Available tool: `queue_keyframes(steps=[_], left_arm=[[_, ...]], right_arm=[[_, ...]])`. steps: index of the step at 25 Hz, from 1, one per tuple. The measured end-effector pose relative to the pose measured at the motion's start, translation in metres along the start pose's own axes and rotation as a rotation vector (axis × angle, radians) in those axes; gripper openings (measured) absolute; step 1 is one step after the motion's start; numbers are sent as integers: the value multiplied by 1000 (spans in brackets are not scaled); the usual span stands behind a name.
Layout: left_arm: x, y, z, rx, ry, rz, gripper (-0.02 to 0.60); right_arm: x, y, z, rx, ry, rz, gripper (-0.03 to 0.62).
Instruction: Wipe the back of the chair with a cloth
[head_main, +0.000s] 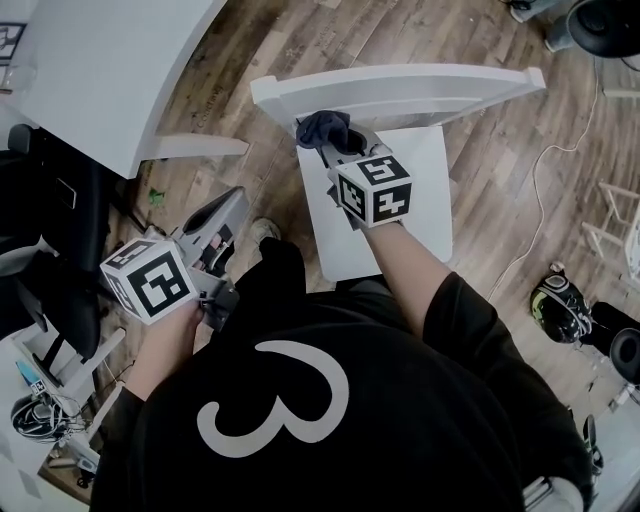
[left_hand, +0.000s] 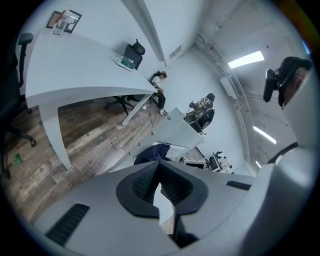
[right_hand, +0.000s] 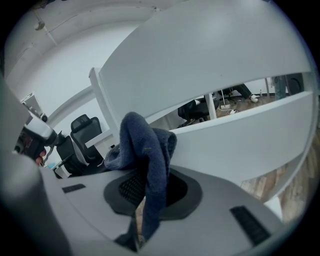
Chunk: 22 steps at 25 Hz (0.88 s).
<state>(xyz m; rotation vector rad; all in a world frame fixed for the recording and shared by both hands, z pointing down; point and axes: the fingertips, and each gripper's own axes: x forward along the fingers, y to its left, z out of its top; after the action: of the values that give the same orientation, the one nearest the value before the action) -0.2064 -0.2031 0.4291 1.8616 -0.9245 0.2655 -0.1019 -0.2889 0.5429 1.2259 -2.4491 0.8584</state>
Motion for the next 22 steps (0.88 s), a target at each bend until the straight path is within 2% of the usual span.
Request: queue_keyframes(steps=[8, 16, 22], left_arm=[[19, -22, -20, -19, -20, -5, 13], [48, -56, -48, -66, -86, -15, 12], [57, -86, -66, -93, -140, 1, 13]], right_arm=[[-33, -57, 3, 4, 9, -49, 51], [-83, -143, 9, 22, 27, -122, 51], [-111, -191, 14, 76, 39, -133, 54]])
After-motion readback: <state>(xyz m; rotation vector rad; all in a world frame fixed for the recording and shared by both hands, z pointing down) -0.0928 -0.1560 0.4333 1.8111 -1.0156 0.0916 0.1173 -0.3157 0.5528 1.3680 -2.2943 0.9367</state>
